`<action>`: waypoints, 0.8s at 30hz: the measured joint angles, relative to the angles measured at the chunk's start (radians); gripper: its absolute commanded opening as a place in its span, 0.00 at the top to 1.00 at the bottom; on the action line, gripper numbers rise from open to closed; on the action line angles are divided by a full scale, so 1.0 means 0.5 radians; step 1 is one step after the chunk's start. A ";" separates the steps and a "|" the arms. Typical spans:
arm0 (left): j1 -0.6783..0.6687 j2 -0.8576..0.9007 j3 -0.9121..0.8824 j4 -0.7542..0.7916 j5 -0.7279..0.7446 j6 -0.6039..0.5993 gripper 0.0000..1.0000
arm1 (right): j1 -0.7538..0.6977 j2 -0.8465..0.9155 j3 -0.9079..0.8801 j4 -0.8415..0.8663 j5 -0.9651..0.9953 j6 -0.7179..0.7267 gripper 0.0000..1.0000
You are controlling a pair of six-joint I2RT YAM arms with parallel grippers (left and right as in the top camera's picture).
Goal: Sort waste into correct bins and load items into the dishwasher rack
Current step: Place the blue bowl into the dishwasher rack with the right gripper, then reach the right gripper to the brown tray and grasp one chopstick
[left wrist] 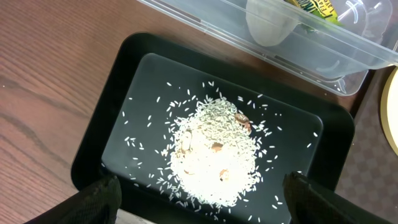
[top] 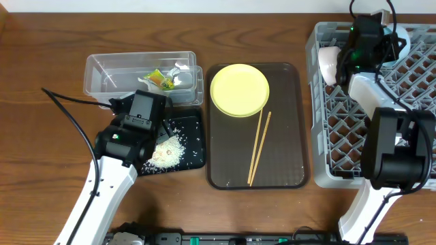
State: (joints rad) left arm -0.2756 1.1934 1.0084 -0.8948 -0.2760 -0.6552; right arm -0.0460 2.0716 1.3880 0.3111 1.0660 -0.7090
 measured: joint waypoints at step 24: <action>0.000 0.000 0.000 0.004 -0.002 -0.001 0.15 | 0.150 -0.771 -0.017 -1.689 -1.058 1.218 0.28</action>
State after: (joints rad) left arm -0.2756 1.1934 1.0084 -0.8928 -0.2768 -0.6556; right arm 0.0292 1.6859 1.3796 -0.5335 0.5369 -0.1001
